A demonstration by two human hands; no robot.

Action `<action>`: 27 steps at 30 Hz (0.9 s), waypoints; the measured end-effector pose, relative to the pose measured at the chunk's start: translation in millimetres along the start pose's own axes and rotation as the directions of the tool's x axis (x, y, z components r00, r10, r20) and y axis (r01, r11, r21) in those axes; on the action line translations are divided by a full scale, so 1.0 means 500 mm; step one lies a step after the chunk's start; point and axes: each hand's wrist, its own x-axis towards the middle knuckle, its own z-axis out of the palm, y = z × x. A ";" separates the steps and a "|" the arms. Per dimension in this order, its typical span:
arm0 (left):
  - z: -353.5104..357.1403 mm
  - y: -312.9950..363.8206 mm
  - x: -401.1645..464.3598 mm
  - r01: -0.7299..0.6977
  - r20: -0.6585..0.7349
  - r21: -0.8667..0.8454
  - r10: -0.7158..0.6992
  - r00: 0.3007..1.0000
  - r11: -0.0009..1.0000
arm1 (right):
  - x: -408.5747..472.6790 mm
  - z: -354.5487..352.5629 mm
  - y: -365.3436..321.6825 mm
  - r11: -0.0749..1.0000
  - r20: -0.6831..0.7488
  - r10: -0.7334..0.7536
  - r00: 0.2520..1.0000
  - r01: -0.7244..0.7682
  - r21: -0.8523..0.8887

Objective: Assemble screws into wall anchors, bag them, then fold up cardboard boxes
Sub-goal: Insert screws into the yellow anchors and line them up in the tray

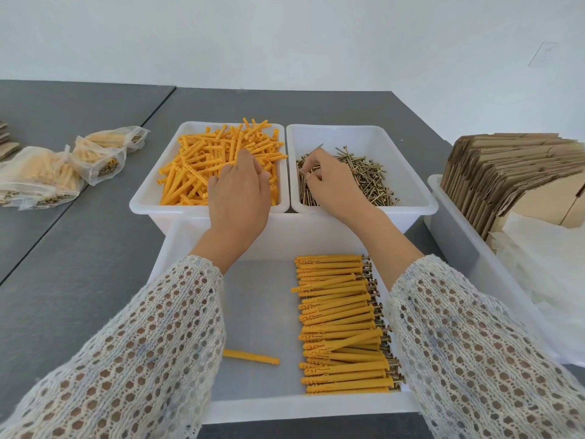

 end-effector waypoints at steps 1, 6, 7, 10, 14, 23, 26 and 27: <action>0.001 -0.002 0.001 0.009 0.011 -0.002 -0.009 1.000 1.000 | 0.000 0.001 -0.001 1.000 0.005 -0.001 1.000 0.001 0.004; 0.005 -0.006 0.004 0.037 0.063 0.016 -0.038 0.997 0.999 | 0.000 -0.002 -0.004 0.995 -0.004 0.064 0.998 -0.063 0.079; 0.005 -0.007 0.005 0.040 0.067 0.019 -0.041 0.997 0.999 | 0.000 -0.004 -0.004 0.992 -0.001 0.084 0.996 -0.083 0.099; 0.005 -0.008 0.007 0.044 0.083 -0.006 -0.043 0.996 0.999 | -0.001 -0.010 -0.012 0.978 0.018 0.120 0.993 -0.121 0.169; 0.003 -0.006 0.006 0.058 0.093 -0.030 -0.055 0.994 0.998 | 0.000 -0.018 -0.030 0.868 0.109 0.164 0.980 -0.196 0.456; -0.001 -0.004 0.011 0.156 0.024 -0.141 -0.154 0.988 0.978 | 0.004 -0.028 -0.030 0.786 0.359 0.095 0.929 -0.291 0.545; -0.003 -0.004 0.011 0.093 0.048 -0.139 -0.087 0.995 0.986 | 0.002 -0.028 -0.033 0.802 0.392 0.056 0.918 -0.276 0.529; -0.003 -0.003 0.010 0.054 0.054 -0.125 -0.047 0.997 0.991 | 0.001 -0.029 -0.032 0.799 0.397 0.048 0.916 -0.274 0.535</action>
